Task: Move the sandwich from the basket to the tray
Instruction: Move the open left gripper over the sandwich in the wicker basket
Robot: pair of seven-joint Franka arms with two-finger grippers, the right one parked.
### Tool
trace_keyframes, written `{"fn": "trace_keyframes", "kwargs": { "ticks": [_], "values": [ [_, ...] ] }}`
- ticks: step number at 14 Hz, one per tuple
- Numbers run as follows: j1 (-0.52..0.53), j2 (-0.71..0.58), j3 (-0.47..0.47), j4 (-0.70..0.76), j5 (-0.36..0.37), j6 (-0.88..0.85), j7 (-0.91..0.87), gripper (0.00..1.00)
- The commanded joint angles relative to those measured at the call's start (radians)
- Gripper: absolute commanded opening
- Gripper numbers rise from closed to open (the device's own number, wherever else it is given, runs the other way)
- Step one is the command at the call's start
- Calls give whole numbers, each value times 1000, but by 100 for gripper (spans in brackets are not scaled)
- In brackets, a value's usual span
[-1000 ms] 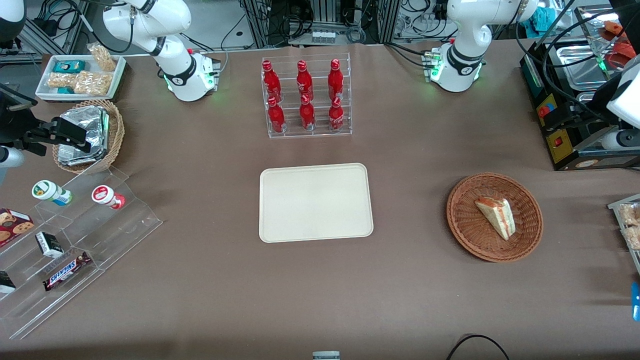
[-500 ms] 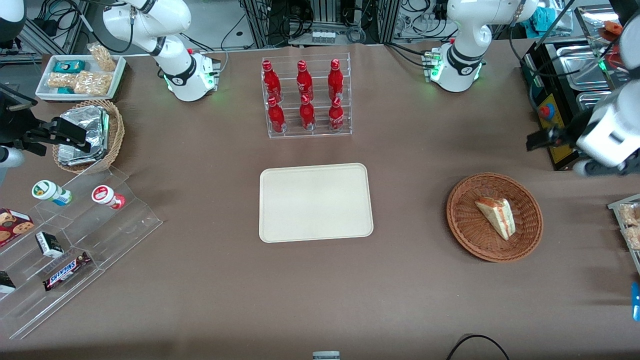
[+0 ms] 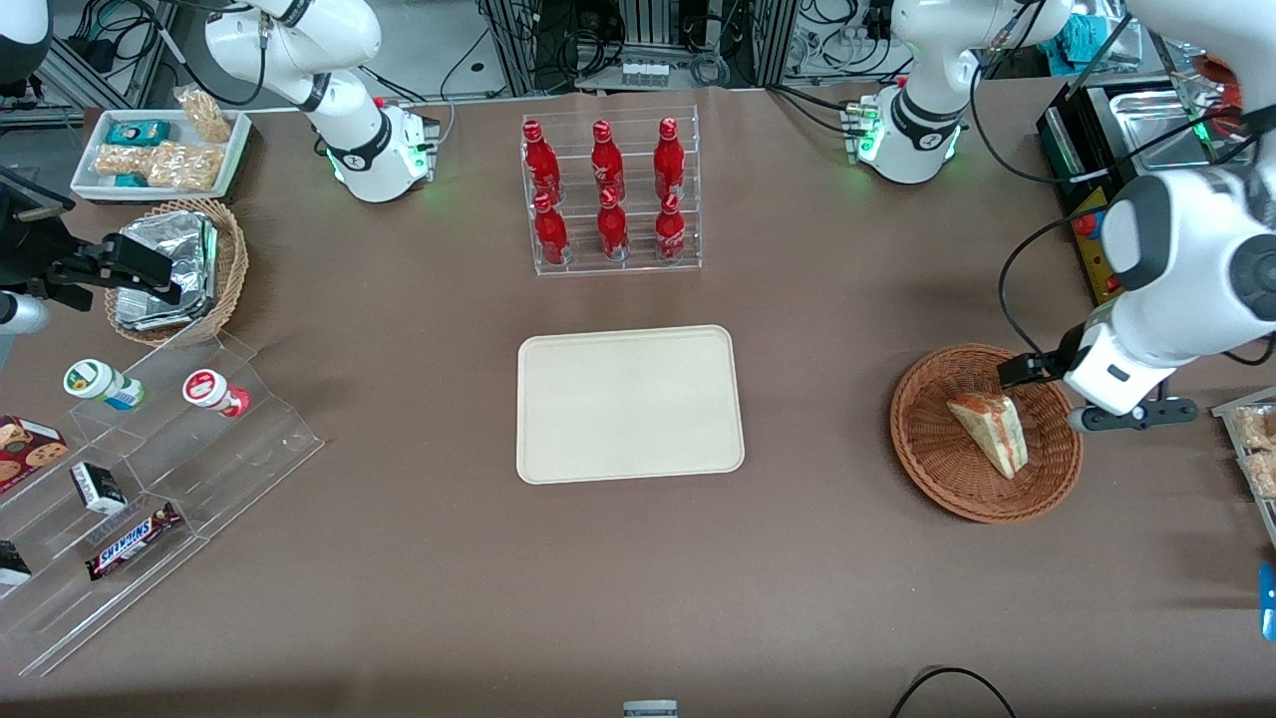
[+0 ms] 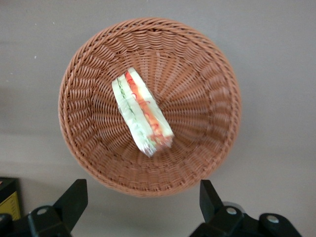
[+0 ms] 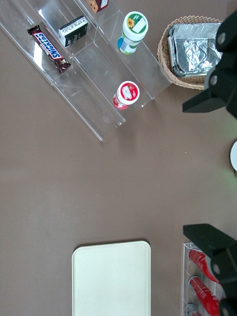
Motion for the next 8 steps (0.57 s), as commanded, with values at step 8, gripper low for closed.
{"fn": "trace_keyframes", "kwargs": {
  "ticks": [8],
  "values": [
    [29,126,-26,-54,-3,255,-633,100]
  ]
}}
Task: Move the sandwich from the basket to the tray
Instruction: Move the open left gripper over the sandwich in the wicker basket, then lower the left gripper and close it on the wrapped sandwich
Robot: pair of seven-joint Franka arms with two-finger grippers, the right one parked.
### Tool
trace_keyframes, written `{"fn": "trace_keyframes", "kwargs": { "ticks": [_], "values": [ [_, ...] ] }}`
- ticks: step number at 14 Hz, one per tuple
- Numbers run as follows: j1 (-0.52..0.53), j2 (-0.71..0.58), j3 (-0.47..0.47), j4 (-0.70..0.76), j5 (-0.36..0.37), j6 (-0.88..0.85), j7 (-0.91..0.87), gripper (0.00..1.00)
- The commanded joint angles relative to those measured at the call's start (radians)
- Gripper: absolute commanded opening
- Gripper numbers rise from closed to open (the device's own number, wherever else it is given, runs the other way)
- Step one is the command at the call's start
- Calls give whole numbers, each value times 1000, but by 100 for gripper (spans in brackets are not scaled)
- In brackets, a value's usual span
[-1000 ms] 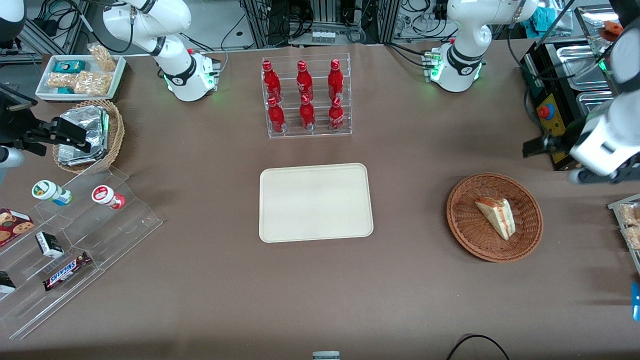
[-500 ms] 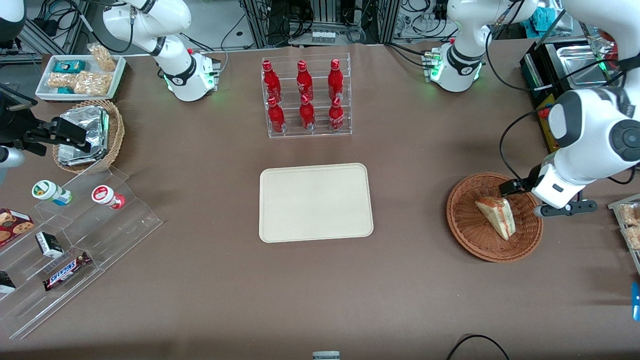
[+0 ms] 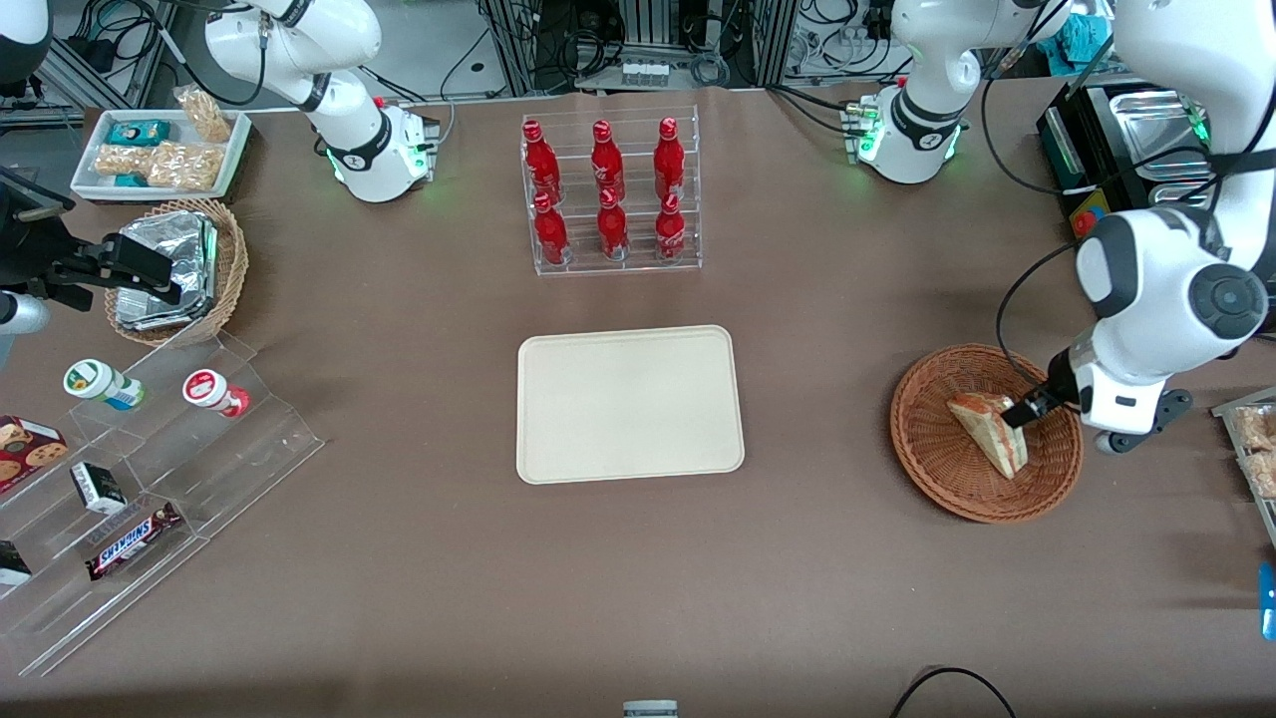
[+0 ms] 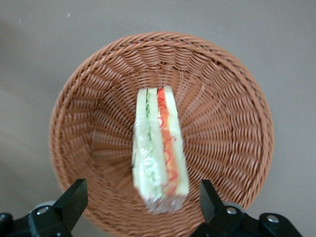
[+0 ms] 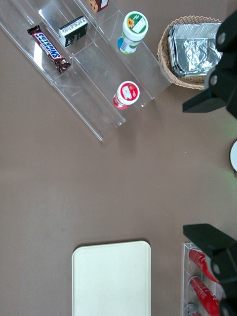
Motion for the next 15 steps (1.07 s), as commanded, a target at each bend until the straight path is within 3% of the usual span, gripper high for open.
{"fn": "trace_keyframes", "kwargs": {
  "ticks": [1,4,5,6,7,8,11,13,15],
  "values": [
    [-6,51,-25,2,1,60,-141,100],
    [-4,100,-27,1,4,60,-138,100],
    [-6,118,-26,-1,10,60,-136,96],
    [-4,121,-26,-2,17,55,-132,64],
    [-4,115,-26,-2,18,48,-127,22],
    [-4,111,-26,5,18,40,-107,11],
    [-6,86,-26,39,20,-39,-79,8],
    [-6,60,-29,76,78,-154,-79,5],
    [-4,31,-87,125,95,-247,-78,4]
  ]
}}
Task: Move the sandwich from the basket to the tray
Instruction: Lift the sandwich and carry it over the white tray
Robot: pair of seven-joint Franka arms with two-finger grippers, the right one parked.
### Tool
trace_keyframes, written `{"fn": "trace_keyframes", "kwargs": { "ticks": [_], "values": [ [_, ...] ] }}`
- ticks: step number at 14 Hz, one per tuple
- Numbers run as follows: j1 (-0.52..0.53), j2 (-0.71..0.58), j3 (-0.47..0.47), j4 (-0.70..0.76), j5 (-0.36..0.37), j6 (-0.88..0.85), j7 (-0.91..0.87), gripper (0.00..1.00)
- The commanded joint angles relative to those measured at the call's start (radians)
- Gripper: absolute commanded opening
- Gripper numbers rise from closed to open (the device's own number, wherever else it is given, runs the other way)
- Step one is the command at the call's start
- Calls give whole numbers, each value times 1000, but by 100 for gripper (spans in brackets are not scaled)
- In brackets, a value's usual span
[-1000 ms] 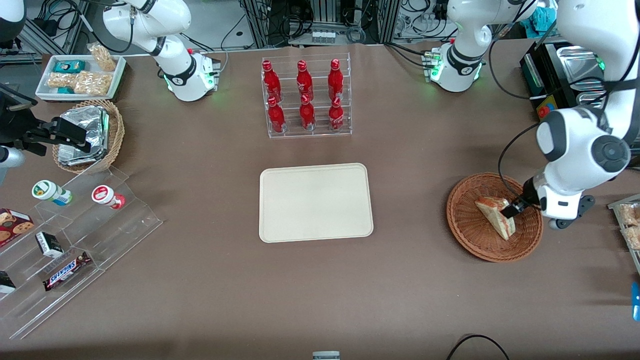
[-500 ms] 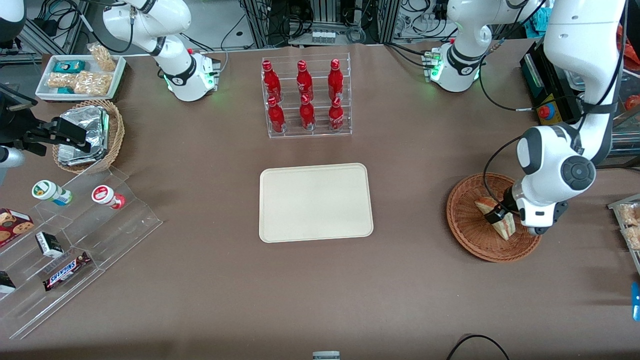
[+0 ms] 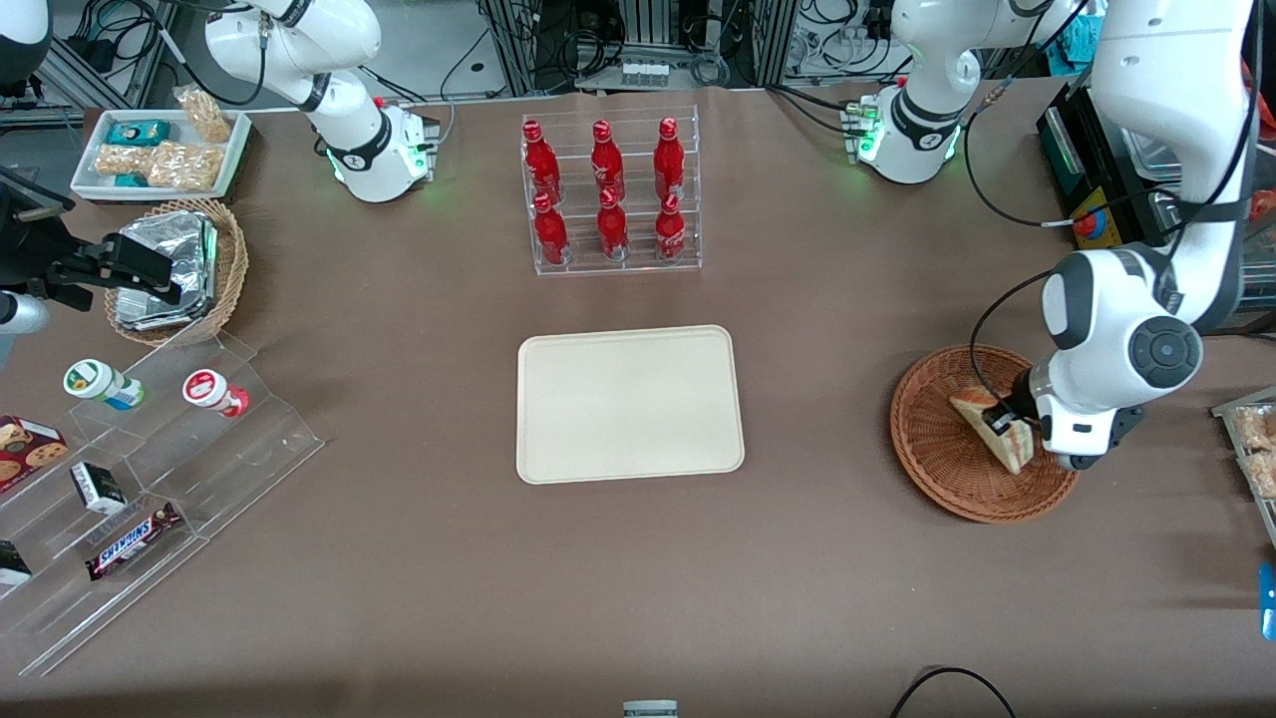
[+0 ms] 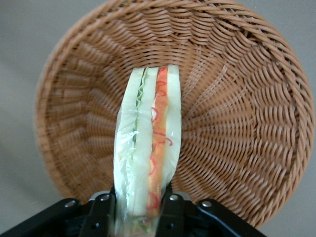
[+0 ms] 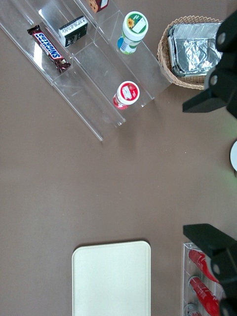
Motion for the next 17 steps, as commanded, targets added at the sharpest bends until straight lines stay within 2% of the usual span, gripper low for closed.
{"fn": "trace_keyframes", "kwargs": {
  "ticks": [1,4,5,8,9,13,17],
  "values": [
    [0,-50,-78,67,27,-134,12,4],
    [0,-40,-211,109,13,-183,304,6],
    [-2,-28,-274,115,8,-183,304,6],
    [-12,23,-455,183,23,-182,176,0],
    [-52,55,-474,222,24,-180,117,0],
    [-267,234,-469,433,45,-170,-146,0],
    [-408,350,-471,541,213,-89,-415,0]
  ]
}}
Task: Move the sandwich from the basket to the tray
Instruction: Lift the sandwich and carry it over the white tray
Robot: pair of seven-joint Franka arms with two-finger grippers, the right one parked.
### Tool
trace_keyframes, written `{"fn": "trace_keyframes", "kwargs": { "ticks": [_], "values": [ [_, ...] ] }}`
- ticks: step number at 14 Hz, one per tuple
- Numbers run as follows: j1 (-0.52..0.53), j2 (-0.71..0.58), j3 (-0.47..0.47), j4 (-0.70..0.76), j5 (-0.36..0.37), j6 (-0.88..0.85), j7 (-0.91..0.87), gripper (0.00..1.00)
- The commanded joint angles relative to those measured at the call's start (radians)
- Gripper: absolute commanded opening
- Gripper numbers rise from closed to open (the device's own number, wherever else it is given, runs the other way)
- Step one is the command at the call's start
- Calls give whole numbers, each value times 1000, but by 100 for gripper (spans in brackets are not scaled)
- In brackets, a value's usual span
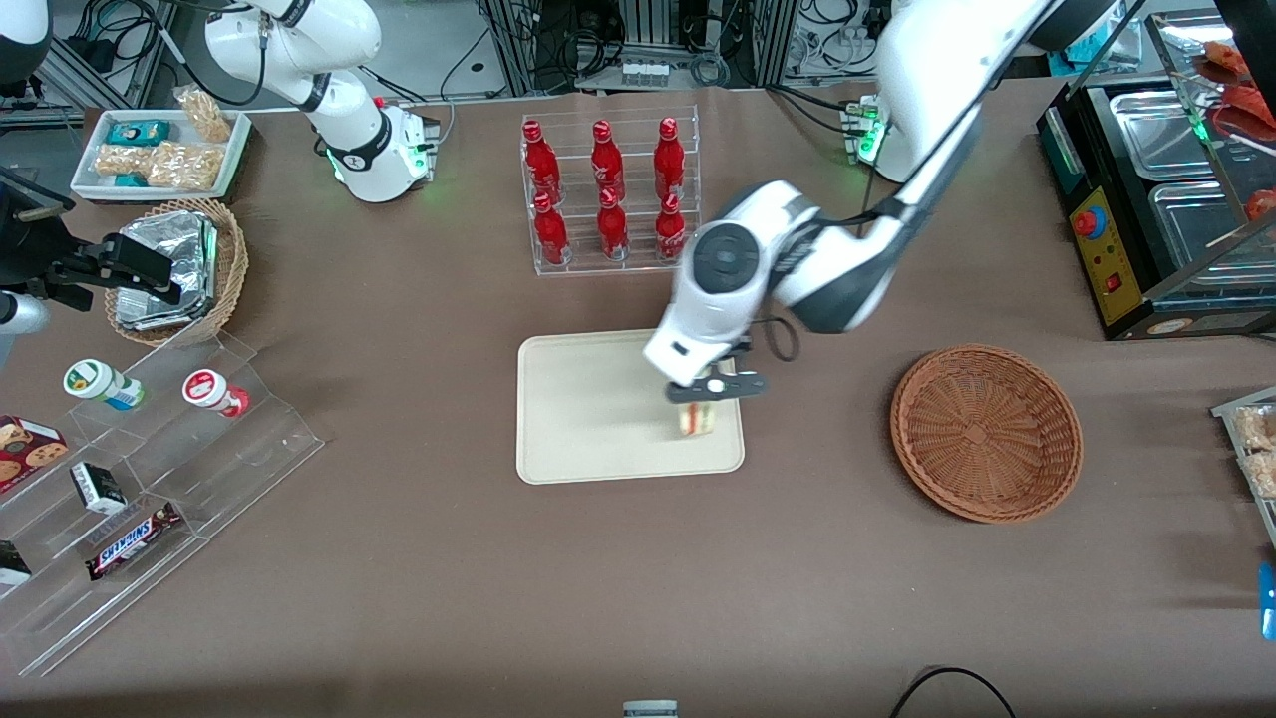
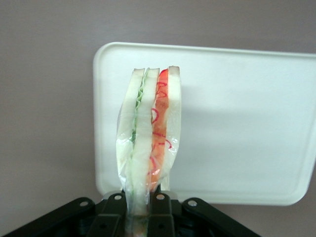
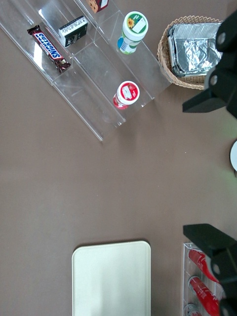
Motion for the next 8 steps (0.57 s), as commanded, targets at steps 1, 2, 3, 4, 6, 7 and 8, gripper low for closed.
{"fn": "trace_keyframes", "kwargs": {
  "ticks": [1,2,3,4,6,7,8],
  "values": [
    [-88,110,7,119,84,43,-146,0],
    [-112,138,7,134,103,71,-171,0],
    [-128,163,7,141,115,97,-186,0],
    [-139,181,7,139,118,123,-188,1],
    [-174,215,10,134,142,151,-188,2],
    [-176,224,10,131,153,151,-189,2],
    [-176,227,10,130,156,151,-189,2]
  ]
}}
